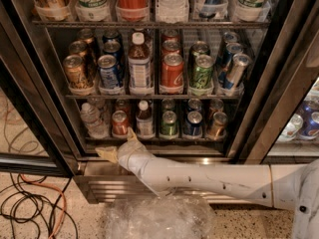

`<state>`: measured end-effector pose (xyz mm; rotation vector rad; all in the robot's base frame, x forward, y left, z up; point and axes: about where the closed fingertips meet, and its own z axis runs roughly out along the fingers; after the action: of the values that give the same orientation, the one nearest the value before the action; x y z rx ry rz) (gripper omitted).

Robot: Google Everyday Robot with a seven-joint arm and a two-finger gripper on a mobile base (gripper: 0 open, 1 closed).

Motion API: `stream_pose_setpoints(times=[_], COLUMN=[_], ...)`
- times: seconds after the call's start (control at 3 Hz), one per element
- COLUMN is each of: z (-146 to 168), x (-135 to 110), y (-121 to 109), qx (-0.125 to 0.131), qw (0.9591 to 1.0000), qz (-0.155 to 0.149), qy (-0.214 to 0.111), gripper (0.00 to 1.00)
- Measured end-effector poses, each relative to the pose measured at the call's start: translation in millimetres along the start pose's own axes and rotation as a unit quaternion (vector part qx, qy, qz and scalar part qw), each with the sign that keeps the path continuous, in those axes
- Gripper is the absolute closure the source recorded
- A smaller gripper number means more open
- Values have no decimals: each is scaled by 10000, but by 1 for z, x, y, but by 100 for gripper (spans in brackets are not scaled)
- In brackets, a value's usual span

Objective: Pick coke can from bottom shelf of fridge

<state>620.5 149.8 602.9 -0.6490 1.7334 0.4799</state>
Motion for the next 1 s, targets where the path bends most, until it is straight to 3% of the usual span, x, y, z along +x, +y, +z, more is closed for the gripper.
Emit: stream_pose_setpoints(times=[0.67, 1.0], z=[8, 18], x=[1, 4], y=[0, -3], qx=[6, 73], qw=[10000, 9998], qz=[-57, -162], qy=[-19, -6], gripper=[15, 7])
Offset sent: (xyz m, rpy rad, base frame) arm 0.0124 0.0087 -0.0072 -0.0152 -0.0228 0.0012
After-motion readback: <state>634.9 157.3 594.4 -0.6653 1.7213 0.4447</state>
